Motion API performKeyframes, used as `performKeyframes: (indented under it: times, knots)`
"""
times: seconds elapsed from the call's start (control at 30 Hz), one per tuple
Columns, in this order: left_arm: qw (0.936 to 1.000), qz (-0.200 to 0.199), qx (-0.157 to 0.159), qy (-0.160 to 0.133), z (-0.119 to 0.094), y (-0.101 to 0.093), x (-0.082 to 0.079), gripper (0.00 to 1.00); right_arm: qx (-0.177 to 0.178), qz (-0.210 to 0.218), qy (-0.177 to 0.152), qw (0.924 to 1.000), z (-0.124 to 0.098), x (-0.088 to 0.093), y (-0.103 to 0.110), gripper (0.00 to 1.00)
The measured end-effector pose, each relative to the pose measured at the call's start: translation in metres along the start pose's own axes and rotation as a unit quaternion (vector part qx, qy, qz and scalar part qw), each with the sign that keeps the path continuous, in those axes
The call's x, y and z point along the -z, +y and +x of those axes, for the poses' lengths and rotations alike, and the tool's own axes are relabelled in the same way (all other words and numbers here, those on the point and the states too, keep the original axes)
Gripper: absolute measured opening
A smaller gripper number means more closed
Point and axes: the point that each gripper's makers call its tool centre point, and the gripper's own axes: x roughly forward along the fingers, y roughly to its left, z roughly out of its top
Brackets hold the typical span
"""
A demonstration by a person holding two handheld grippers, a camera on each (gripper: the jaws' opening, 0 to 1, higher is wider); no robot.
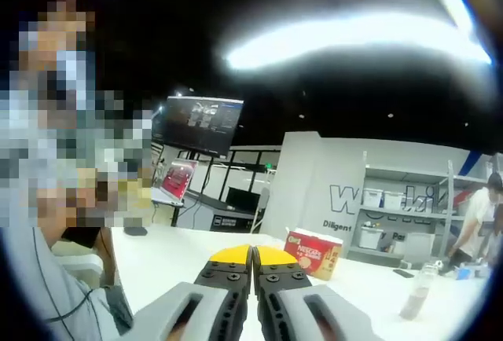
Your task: Tear open the coffee pouch, take out the coffee, and pour the coffee from the pouch into the cup
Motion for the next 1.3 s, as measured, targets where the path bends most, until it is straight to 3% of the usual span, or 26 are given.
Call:
performKeyframes:
  times: [0.2,0.43,0.67,0.83,1.13,1.2,1.3]
  knots:
    - [0.9999,-0.01,0.009,-0.006,0.01,-0.001,-0.005,0.04,-0.006,0.001,0.002,1.0,0.01,-0.002,-0.001,0.02]
    - [0.9996,-0.014,0.022,0.014,0.044,-0.005,0.001,0.04,0.0,0.004,0.008,1.0,0.018,0.003,-0.021,0.02]
    - [0.9983,-0.017,0.039,0.039,0.082,-0.017,0.017,0.04,0.005,0.016,0.003,0.9999,0.026,0.012,-0.039,0.02]
    - [0.9982,-0.01,0.044,0.039,0.103,-0.023,0.015,0.04,0.003,0.021,0.007,0.9998,0.033,0.017,-0.047,0.02]
    - [0.9982,-0.003,0.043,0.042,0.141,0.002,0.008,0.04,-0.004,0.036,0.014,0.9993,0.038,0.033,-0.056,0.02]
    - [0.9977,-0.009,0.065,0.016,0.156,0.008,-0.004,0.04,-0.004,0.038,0.014,0.9992,0.036,0.038,-0.057,0.02]
    - [0.9983,-0.012,0.057,0.011,0.171,0.021,-0.01,0.04,-0.001,0.044,0.011,0.999,0.034,0.04,-0.059,0.02]
